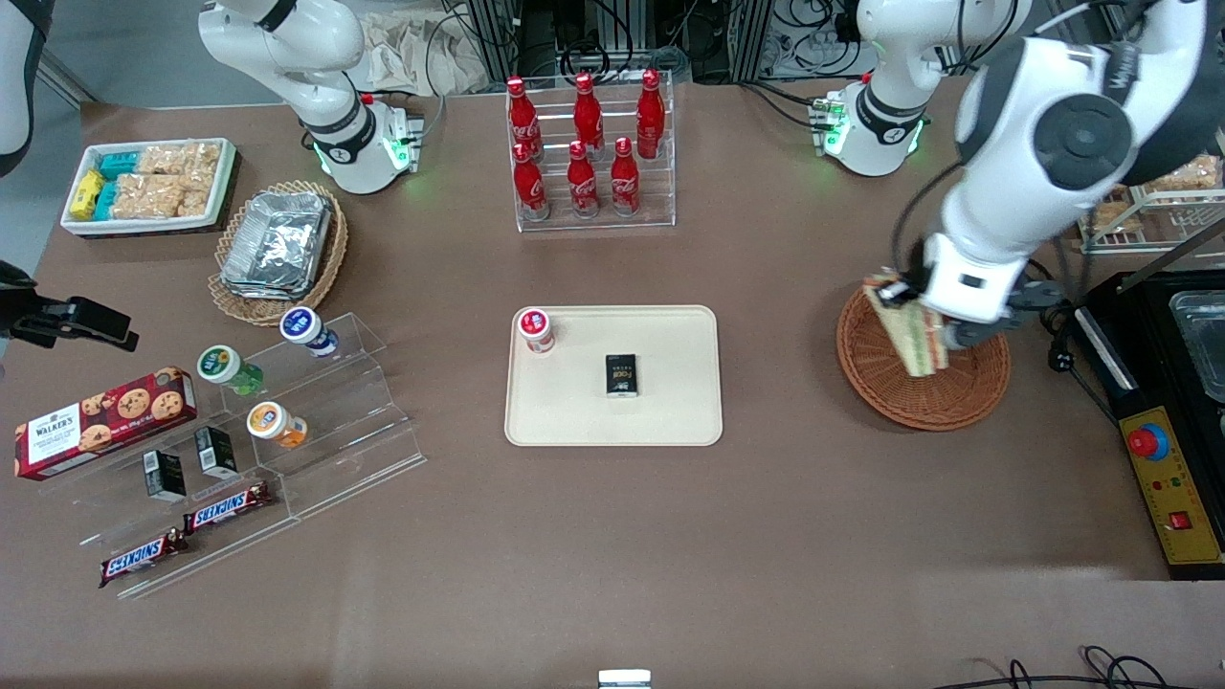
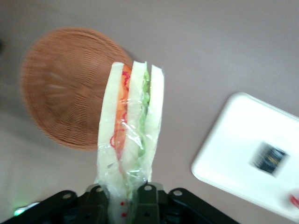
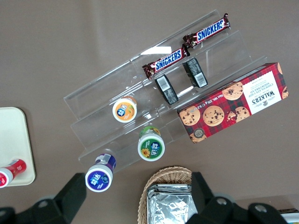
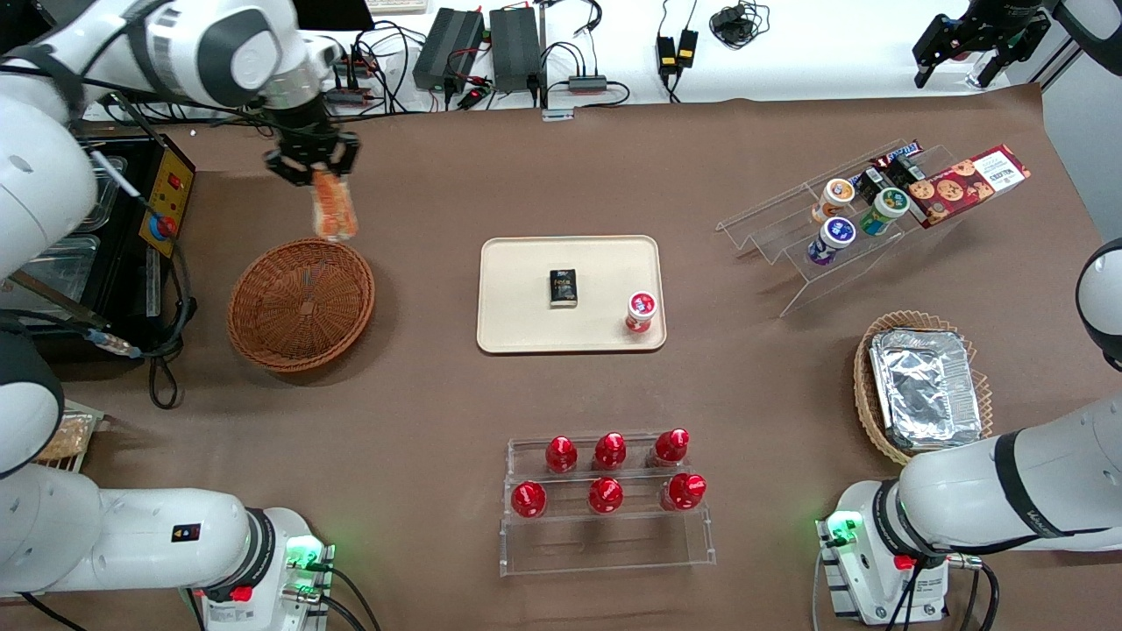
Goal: Place sandwich from basket to tray
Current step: 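Carry the sandwich with the left gripper over to the cream tray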
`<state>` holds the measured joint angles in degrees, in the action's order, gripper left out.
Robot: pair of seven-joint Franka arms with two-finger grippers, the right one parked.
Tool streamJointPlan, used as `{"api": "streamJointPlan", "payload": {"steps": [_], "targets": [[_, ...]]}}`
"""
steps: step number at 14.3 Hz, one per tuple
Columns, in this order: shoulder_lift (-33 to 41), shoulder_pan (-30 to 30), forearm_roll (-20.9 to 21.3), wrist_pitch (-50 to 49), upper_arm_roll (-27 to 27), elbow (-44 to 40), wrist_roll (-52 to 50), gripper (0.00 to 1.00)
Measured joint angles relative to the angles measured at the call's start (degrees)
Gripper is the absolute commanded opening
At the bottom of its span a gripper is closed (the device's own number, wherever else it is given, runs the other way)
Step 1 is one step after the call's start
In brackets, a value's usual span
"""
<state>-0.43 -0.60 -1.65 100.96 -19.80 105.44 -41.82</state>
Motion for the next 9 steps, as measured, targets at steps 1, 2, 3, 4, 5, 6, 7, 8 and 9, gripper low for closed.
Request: {"api": "streamJointPlan", "payload": {"steps": [1, 2, 3, 4, 5, 6, 7, 8, 9], "targets": [[-0.6, -0.1, -0.8, 2.4, -2.4, -0.1, 0.1, 0.00], [-1.6, -0.3, -1.0, 4.9, -4.9, 0.1, 0.1, 0.00], [-3.1, -0.5, -1.1, 7.5, -7.2, 0.4, 0.1, 0.00], [-5.1, -1.0, -1.1, 10.3, -9.0, 1.0, 0.1, 0.00], [-7.3, -2.0, -1.1, 13.7, -10.0, 1.7, 0.1, 0.00], [-9.7, -3.4, -1.0, 17.4, -10.3, 2.5, 0.1, 0.00], [-12.2, -4.6, -0.4, 21.1, -10.3, 3.4, 0.2, 0.00], [-14.5, -5.5, 1.0, 24.1, -10.3, 4.2, 0.3, 0.00], [-16.7, -6.1, 2.2, 27.0, -10.3, 4.8, 0.5, 0.00]]}}
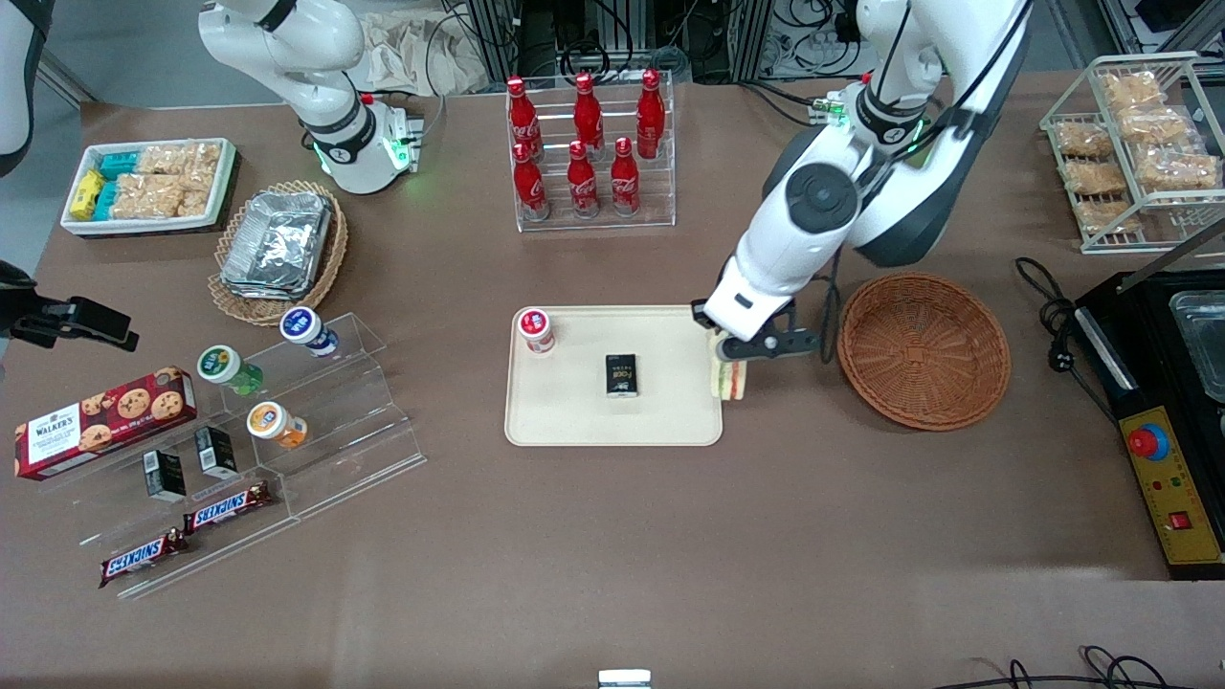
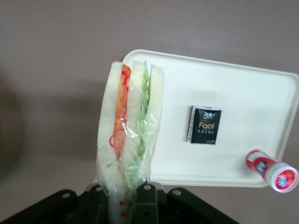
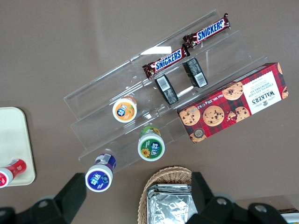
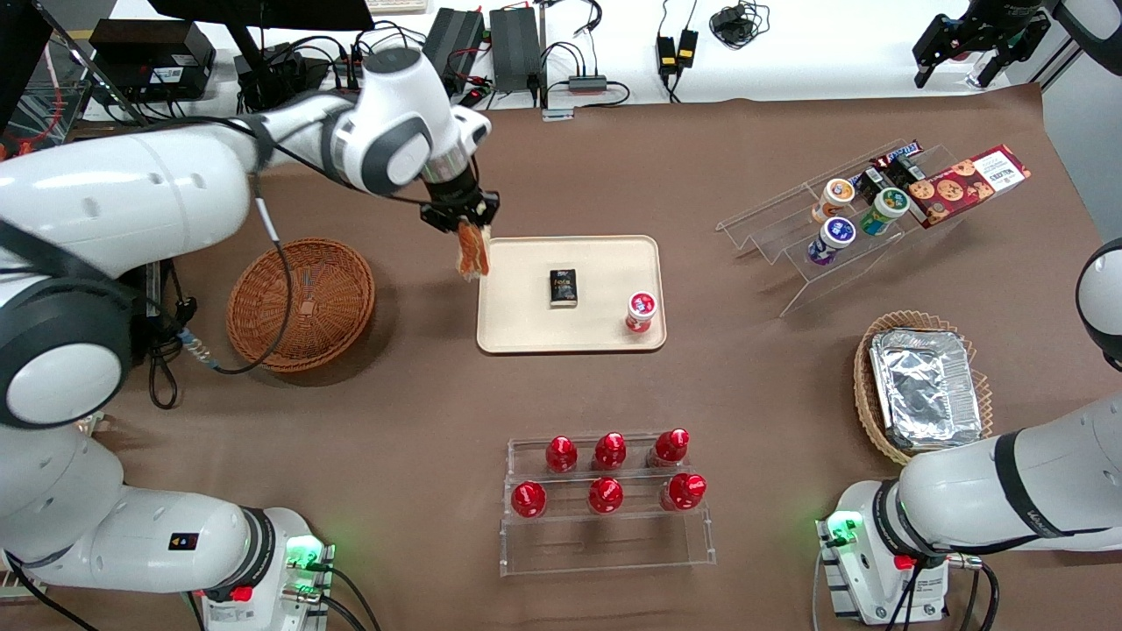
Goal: Place sandwich from basket to tray
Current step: 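Carry the sandwich with the left gripper over to the cream tray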
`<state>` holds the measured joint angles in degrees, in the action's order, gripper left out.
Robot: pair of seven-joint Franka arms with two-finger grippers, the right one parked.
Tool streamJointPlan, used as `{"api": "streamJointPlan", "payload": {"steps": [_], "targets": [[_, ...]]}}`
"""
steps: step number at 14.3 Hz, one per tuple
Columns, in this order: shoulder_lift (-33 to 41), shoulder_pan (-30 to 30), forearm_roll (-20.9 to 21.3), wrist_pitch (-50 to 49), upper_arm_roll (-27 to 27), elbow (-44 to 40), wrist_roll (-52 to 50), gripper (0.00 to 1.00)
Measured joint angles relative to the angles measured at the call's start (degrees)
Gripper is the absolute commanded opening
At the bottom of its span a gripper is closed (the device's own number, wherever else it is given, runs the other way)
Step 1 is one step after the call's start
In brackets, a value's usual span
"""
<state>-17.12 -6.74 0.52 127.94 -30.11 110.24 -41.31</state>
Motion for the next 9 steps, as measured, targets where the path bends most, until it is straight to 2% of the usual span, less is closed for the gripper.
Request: {"api": "streamJointPlan", "payload": {"steps": [4, 5, 6, 7, 9], "targets": [[-8.7, -2.2, 5.5, 7.6, 0.0, 1.0, 1.1, 0.02], [-10.6, -2.8, 6.4, 8.3, 0.0, 1.0, 1.1, 0.24], [-12.2, -3.3, 6.9, 8.8, 0.0, 1.0, 1.1, 0.64], [-13.3, -3.7, 7.2, 9.2, 0.0, 1.0, 1.2, 1.00], [-14.2, -4.0, 7.3, 9.4, 0.1, 1.0, 1.3, 1.00]]}}
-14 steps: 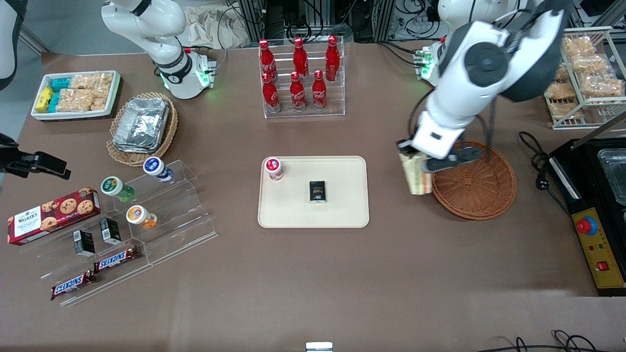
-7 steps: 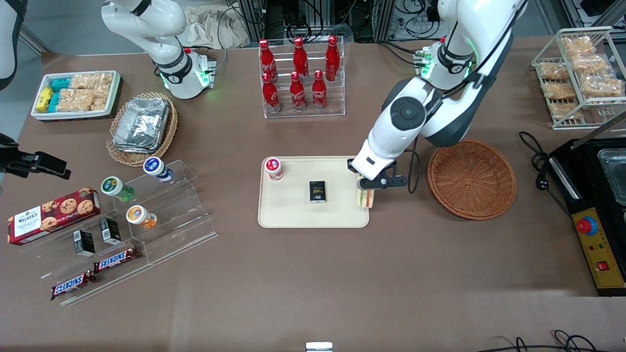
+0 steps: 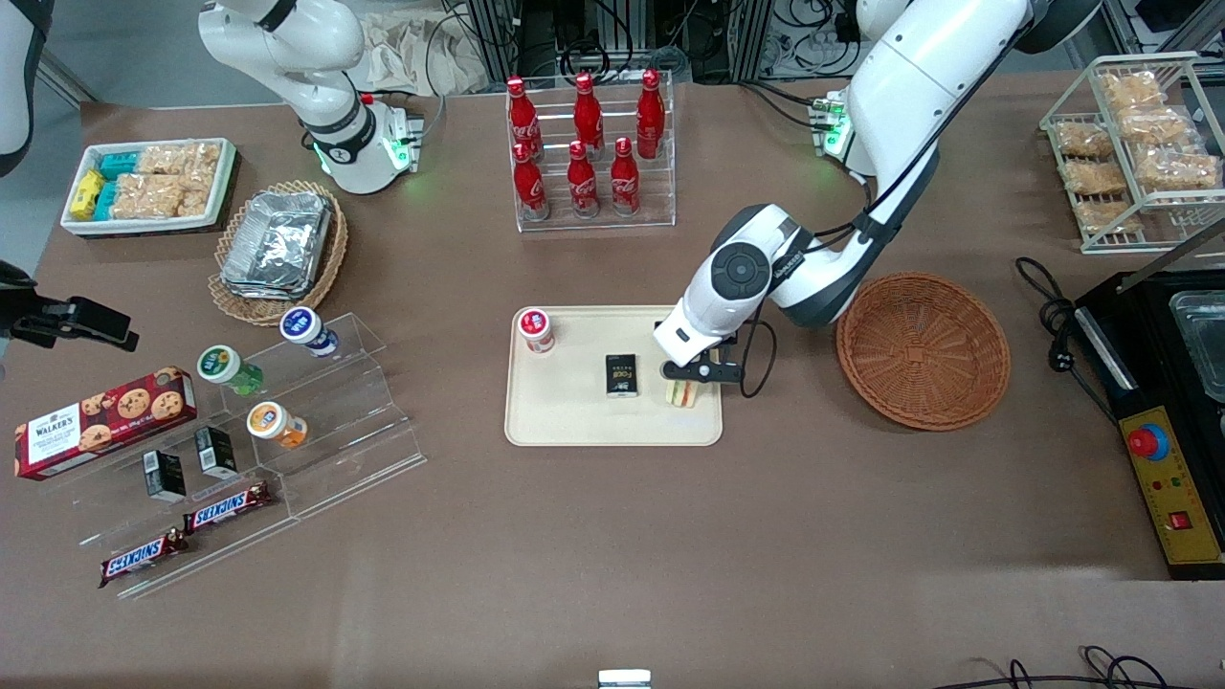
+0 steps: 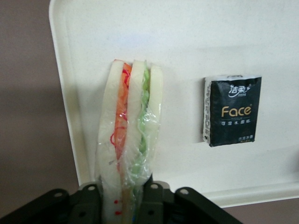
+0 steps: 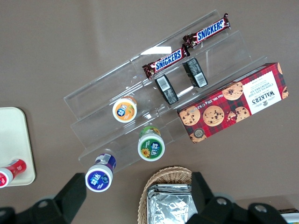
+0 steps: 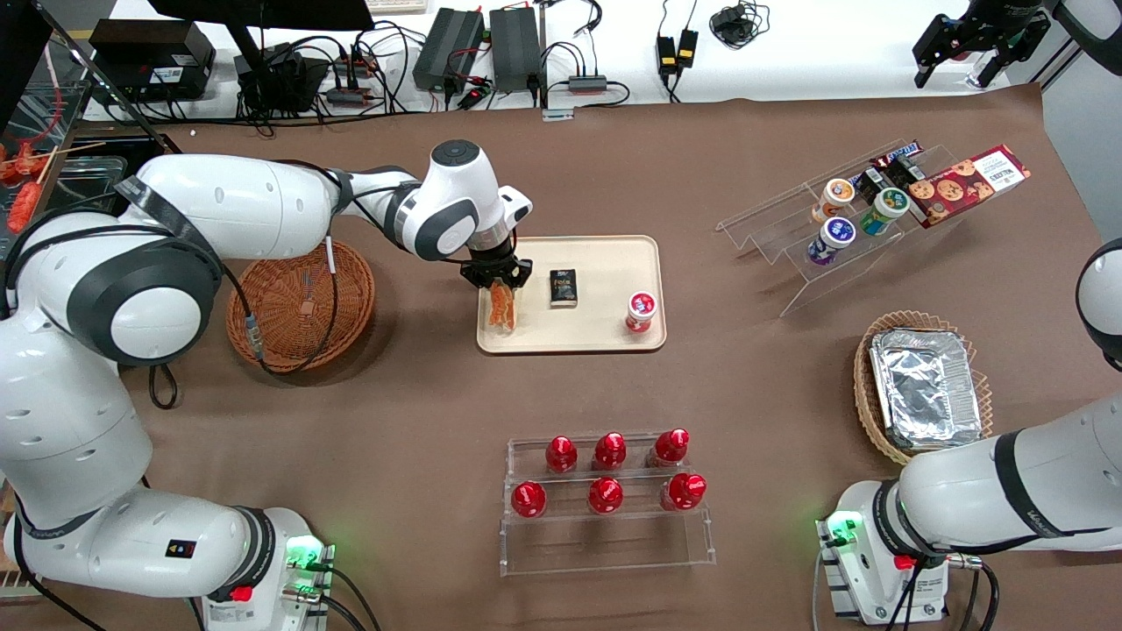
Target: Place sandwich from basket to tray
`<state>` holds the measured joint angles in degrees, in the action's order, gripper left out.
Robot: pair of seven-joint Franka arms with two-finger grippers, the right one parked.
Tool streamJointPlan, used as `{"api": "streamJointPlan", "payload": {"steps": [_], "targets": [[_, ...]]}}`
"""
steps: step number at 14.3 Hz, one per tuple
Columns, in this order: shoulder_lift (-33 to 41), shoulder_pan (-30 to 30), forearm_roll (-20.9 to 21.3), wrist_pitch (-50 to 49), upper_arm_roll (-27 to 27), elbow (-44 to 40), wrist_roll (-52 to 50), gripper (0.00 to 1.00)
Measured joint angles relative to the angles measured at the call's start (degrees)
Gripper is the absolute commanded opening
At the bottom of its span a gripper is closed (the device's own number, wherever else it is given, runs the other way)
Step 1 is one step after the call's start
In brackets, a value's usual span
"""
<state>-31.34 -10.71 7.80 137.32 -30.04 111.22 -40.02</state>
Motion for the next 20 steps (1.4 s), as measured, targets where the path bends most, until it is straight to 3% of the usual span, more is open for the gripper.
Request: {"api": "streamJointPlan", "payload": {"steps": [4, 7, 11, 13, 15, 18, 20], "targets": [[0.2, 0.3, 0.0, 0.2, 0.5, -1.6, -4.0, 1.00], [1.8, 1.6, 0.0, -3.2, 0.6, -7.8, -10.9, 1.00], [8.9, 7.6, -0.1, -29.7, 0.8, -23.0, -11.3, 1.00], [12.6, 11.5, -0.7, -43.9, 2.3, -30.2, -1.7, 1.00], [17.3, 11.0, -4.3, -49.5, 11.2, -32.8, 11.3, 1.00], [24.7, 6.9, -8.8, -50.4, 28.9, -29.7, 34.5, 1.00], [28.6, 6.5, -9.0, -47.8, 33.6, -25.2, 43.3, 1.00]]}}
